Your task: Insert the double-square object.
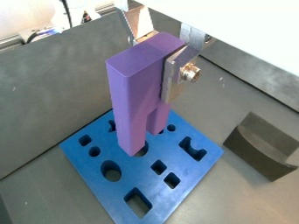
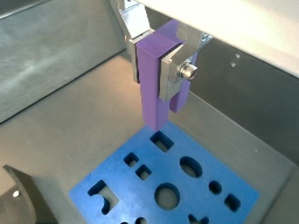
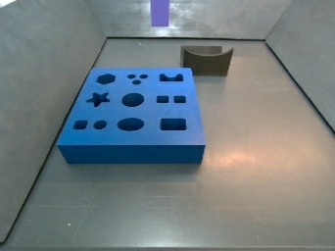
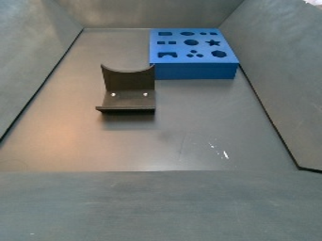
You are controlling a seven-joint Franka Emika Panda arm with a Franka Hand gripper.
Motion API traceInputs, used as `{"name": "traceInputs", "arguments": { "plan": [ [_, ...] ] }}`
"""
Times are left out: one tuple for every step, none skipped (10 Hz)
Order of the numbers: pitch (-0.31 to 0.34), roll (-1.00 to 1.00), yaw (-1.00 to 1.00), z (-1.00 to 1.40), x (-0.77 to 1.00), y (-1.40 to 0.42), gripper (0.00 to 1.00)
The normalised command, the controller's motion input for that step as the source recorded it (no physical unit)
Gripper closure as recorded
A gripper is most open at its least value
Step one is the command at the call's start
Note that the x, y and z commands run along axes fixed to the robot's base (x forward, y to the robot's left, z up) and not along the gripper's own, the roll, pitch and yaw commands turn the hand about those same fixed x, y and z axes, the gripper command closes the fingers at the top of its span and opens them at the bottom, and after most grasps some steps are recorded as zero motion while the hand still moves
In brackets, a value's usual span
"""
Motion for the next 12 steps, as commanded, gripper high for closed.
{"name": "traceInputs", "arguments": {
  "plan": [
    [0.000, 0.02, -1.00, -0.92, 0.03, 0.00, 1.00],
    [0.000, 0.00, -0.99, -0.85, 0.20, 0.00, 1.00],
    [0.000, 0.02, -0.80, -0.71, 0.32, 0.09, 1.00],
    [0.000, 0.01, -0.69, -0.71, 0.29, 0.22, 1.00],
    [-0.003, 0.00, -0.60, -0.72, 0.26, 0.32, 1.00],
    [-0.013, 0.00, -0.52, -0.71, 0.24, 0.41, 1.00],
    [-0.026, 0.00, -0.44, -0.70, 0.20, 0.51, 1.00],
    [-0.033, 0.00, -0.43, -0.67, 0.14, 0.55, 1.00],
    [-0.010, 0.03, -0.93, -0.48, 0.11, 0.09, 1.00],
    [-0.014, 0.04, -1.00, -0.44, 0.00, 0.00, 1.00],
    [-0.031, 0.02, -1.00, -0.41, 0.00, 0.00, 1.00],
    [-0.047, 0.00, -1.00, -0.33, 0.00, 0.00, 1.00]
  ]
}}
